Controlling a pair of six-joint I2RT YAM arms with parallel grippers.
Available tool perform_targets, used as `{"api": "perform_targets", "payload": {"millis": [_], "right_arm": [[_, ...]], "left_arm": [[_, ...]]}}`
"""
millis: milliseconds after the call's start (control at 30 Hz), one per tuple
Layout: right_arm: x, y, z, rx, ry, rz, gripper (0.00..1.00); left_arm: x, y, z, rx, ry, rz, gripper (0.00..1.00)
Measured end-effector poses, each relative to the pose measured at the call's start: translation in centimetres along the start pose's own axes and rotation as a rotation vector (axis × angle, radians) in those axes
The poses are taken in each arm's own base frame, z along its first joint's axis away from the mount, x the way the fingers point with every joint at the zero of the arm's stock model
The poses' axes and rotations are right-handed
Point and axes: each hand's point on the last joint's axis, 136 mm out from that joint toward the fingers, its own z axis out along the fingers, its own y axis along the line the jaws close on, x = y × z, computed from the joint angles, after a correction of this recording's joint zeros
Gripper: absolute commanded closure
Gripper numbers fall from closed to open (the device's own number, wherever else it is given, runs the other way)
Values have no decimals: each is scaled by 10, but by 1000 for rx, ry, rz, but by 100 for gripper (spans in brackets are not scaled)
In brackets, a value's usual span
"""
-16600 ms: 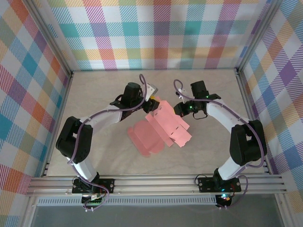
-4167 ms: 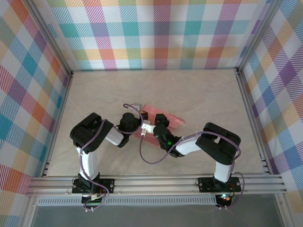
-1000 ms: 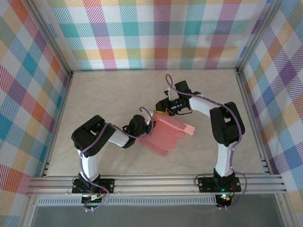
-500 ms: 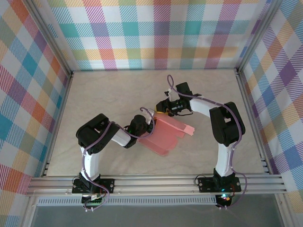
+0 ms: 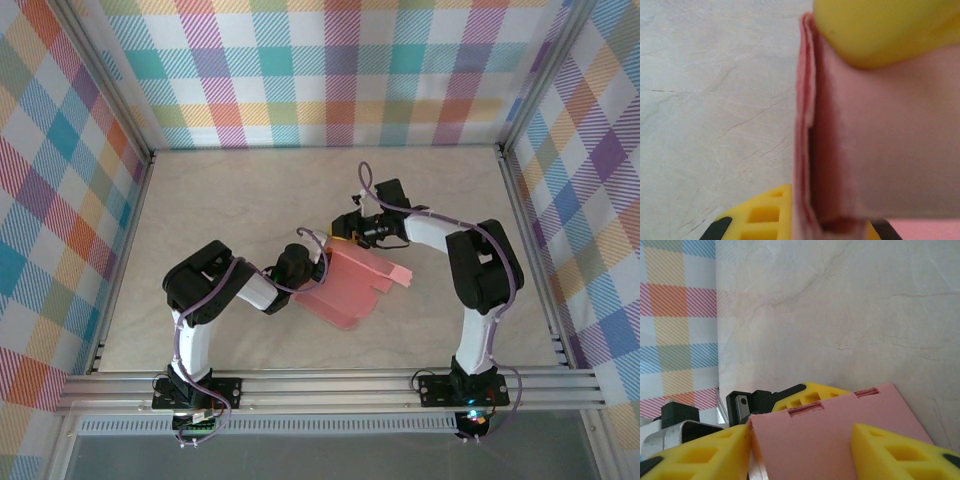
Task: Fold the paper box
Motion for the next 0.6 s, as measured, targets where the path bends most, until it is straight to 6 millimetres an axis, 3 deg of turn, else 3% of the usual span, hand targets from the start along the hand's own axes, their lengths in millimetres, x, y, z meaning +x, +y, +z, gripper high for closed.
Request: {"api": "perform_targets", "payload": {"millis": [600], "right_arm": [[3,10,-12,-79,-83,103,46]], "left_arm": [[-8,-10,0,113,-19,-166,100]]}}
